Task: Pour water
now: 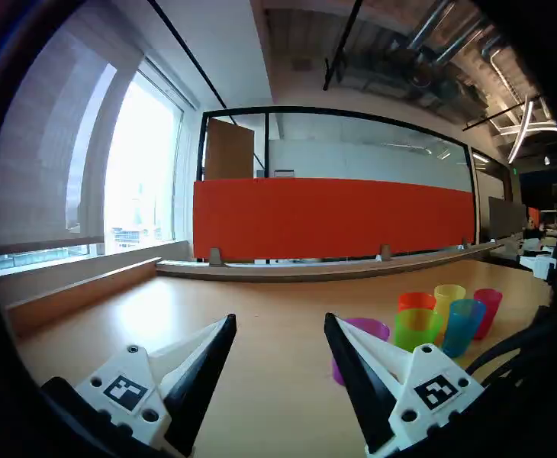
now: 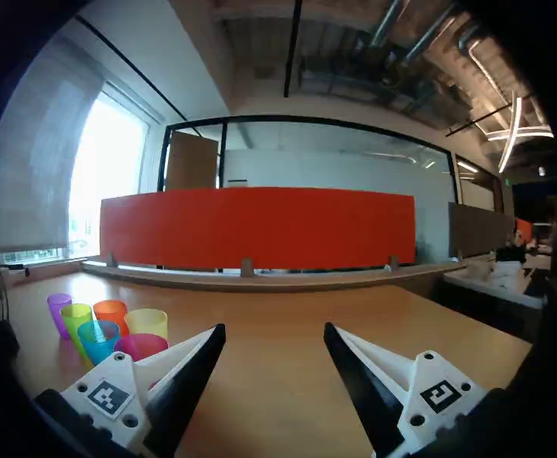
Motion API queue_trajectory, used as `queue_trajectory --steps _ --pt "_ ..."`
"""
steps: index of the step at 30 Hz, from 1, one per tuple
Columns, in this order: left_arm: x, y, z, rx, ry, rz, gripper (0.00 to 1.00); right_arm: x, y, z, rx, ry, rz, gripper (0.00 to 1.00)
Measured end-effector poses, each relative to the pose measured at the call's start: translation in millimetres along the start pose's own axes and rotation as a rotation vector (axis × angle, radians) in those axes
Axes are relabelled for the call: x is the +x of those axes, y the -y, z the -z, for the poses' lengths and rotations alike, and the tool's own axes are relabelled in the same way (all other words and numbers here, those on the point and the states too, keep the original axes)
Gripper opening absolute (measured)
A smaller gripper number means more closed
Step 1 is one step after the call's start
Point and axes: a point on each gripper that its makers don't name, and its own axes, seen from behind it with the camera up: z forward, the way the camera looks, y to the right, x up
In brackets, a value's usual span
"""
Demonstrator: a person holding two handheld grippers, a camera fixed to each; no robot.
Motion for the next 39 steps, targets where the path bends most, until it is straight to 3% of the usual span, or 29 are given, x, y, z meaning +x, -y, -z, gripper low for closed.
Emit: queue_trajectory --steps 9,15,23,32,39 --pt "-3 0.5 -3.3 -0.005 0.019 0.013 0.85 16 -4 -2.6 -0.002 -0.003 0.05 1.0" --pt "16 -1.7 -8.3 -0.032 0.019 0.061 0.85 30 0 -7.1 0.016 0.025 0.031 1.0" --pt "52 -5.5 -20.5 -0.105 0.032 0.142 0.85 54 21 -16.1 0.095 0.061 -0.005 1.0" --pt "106 -3.9 -28.5 -0.158 0.0 0.086 0.85 91 29 -27.7 0.145 0.072 -0.035 1.0" --pt "140 -10.7 -35.0 -0.206 0.001 0.097 0.85 120 37 -35.8 0.19 0.076 -0.056 1.0"
